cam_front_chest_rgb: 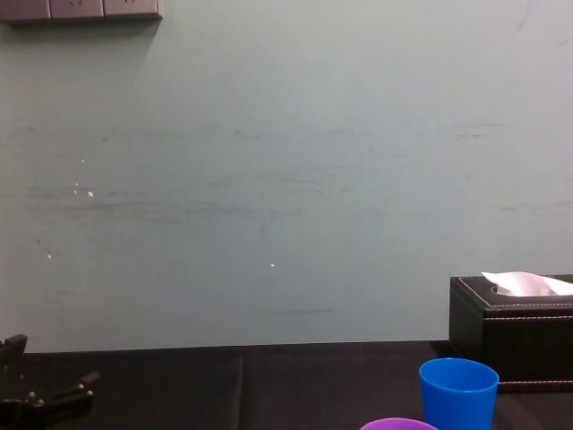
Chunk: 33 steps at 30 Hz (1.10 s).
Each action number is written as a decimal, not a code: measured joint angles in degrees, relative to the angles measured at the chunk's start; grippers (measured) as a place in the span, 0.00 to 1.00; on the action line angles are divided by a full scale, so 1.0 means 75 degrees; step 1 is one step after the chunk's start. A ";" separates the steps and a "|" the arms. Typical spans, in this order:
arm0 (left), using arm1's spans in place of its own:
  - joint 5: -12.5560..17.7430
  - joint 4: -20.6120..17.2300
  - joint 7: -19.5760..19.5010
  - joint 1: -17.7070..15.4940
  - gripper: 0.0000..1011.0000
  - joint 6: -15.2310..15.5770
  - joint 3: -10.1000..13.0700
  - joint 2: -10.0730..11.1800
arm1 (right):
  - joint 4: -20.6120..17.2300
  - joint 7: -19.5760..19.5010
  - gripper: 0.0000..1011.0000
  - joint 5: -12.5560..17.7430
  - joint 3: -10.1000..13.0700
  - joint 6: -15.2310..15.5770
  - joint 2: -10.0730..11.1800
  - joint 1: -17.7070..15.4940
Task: Stack the three plastic cups sequentially using one hand.
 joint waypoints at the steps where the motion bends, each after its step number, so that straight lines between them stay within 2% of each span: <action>1: 0.0000 0.0000 0.0000 0.0000 1.00 0.0000 0.0000 0.0000 | 0.0025 -0.0002 0.99 -0.0020 0.0003 -0.0029 -0.0032 0.0018; 10: 0.0000 0.0000 0.0000 -0.0001 1.00 0.0000 0.0000 0.0000 | 0.0194 0.0054 0.99 -0.0131 0.0087 -0.0165 -0.0320 0.0123; 33: 0.0000 0.0000 0.0000 0.0000 1.00 0.0000 0.0000 0.0000 | 0.0385 0.0405 0.99 -0.0278 0.0312 -0.0221 -0.0733 0.0176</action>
